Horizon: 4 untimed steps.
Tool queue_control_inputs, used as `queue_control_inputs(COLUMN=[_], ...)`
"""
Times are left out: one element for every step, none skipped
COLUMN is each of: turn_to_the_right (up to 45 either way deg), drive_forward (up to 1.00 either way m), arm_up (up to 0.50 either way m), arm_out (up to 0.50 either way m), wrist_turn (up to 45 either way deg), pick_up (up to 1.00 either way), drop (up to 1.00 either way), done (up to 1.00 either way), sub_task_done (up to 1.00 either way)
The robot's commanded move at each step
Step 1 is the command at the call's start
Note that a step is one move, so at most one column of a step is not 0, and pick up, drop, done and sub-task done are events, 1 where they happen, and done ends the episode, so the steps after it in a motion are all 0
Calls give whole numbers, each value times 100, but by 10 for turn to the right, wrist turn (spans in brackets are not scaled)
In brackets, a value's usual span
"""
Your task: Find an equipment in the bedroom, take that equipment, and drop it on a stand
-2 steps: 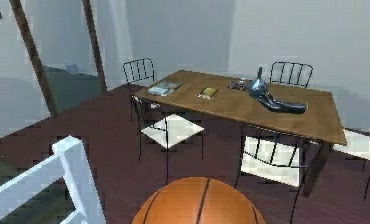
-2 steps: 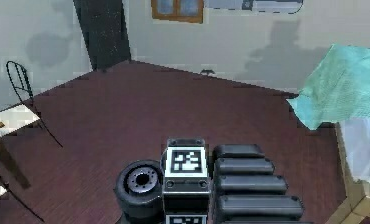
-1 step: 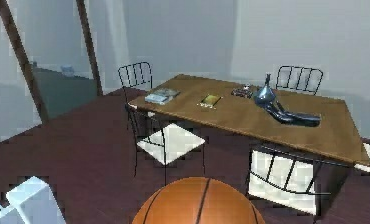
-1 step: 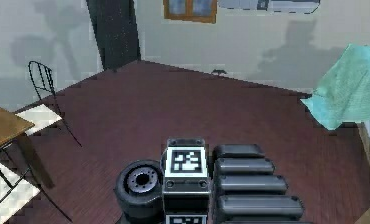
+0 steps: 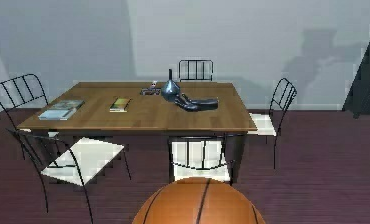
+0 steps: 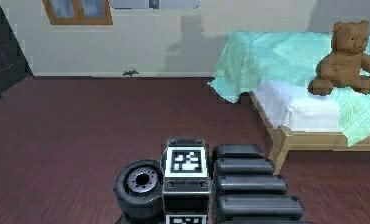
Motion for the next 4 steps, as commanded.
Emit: queue_control_inputs(turn_to_the_right=[0, -420, 0, -450], drive_forward=[30, 0, 40, 0], arm_up=[0, 0, 0, 0], arm_out=[0, 0, 0, 0], wrist_turn=[0, 0, 0, 0], pick_up=[0, 0, 0, 0], drop=[0, 0, 0, 0], done=[0, 0, 0, 0], sub_task_done=[0, 0, 0, 0])
